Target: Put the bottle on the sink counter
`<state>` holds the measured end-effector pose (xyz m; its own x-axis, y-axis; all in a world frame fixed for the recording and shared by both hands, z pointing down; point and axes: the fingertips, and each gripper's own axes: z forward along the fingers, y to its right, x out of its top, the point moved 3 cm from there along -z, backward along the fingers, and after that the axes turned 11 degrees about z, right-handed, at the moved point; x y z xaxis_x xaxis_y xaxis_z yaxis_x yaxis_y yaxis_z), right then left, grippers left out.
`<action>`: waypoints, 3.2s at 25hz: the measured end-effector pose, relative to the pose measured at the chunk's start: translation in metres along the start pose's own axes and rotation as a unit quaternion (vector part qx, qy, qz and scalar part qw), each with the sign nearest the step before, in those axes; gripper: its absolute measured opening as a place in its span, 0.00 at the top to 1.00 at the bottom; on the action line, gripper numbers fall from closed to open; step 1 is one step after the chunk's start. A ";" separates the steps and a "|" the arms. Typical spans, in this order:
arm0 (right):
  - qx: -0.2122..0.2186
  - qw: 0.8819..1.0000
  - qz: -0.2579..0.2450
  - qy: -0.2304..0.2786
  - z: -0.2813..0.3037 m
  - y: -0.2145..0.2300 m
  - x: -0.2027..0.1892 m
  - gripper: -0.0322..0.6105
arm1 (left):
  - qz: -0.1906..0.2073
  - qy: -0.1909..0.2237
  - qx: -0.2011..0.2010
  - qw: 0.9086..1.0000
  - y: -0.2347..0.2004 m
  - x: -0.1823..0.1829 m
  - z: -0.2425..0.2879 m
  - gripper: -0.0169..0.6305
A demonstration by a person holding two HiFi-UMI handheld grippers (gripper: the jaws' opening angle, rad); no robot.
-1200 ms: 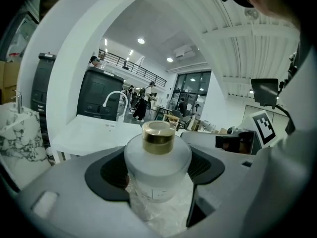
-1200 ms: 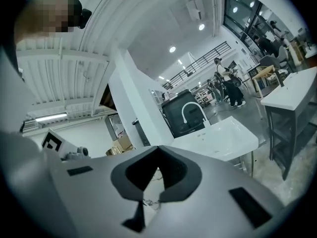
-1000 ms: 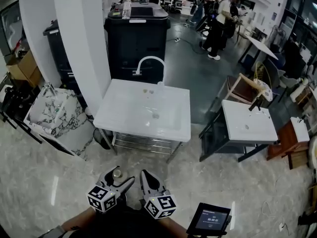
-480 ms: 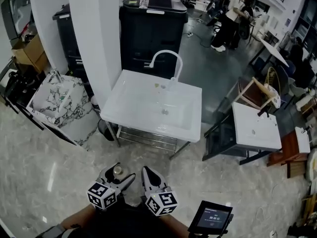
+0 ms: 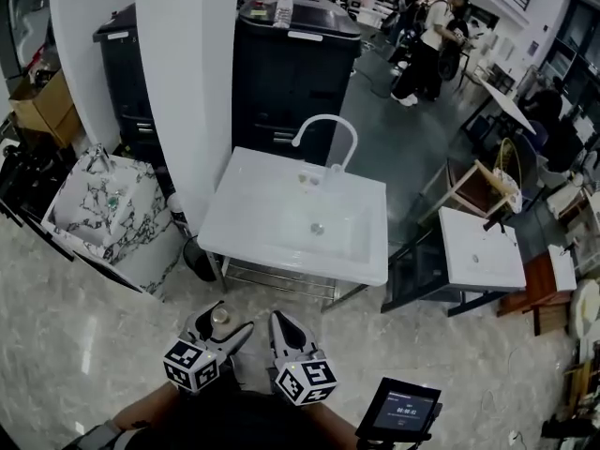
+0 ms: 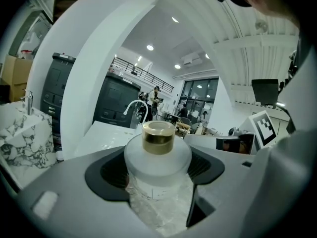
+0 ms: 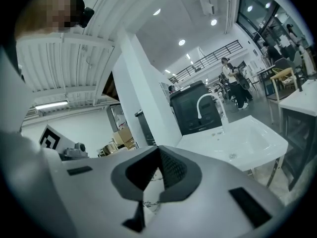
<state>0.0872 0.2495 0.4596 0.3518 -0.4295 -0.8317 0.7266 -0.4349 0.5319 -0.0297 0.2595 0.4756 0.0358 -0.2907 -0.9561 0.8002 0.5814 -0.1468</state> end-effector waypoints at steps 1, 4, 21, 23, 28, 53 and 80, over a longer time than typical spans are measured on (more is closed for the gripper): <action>-0.004 1.000 -0.001 0.001 0.008 -0.003 -0.001 0.96 | 0.000 0.001 -0.004 1.000 -0.009 0.001 0.000 0.45; -0.015 1.000 -0.001 0.001 0.029 -0.010 -0.004 0.96 | -0.004 0.000 -0.016 1.000 -0.031 0.000 -0.001 0.45; -0.057 0.998 0.003 0.002 0.074 -0.037 -0.028 0.96 | -0.016 -0.007 -0.060 0.998 -0.089 -0.011 -0.004 0.45; -0.061 0.998 0.010 0.000 0.075 -0.034 -0.032 0.96 | -0.021 -0.012 -0.062 0.998 -0.090 -0.015 -0.001 0.45; -0.066 0.997 0.027 -0.005 0.083 -0.023 -0.035 0.96 | -0.031 -0.029 -0.058 0.997 -0.098 -0.022 0.008 0.45; -0.020 0.999 0.040 -0.021 0.192 0.084 0.051 0.96 | -0.027 -0.028 -0.013 0.999 -0.153 0.029 0.155 0.45; 0.016 0.997 0.068 -0.023 0.232 0.152 0.099 0.96 | -0.014 -0.041 0.027 0.999 -0.160 0.058 0.227 0.45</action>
<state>0.0955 -0.0423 0.4952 0.4168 -0.5219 -0.7442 0.6554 -0.3948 0.6439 -0.0195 -0.0229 0.5015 0.0599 -0.3690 -0.9275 0.8329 0.5306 -0.1573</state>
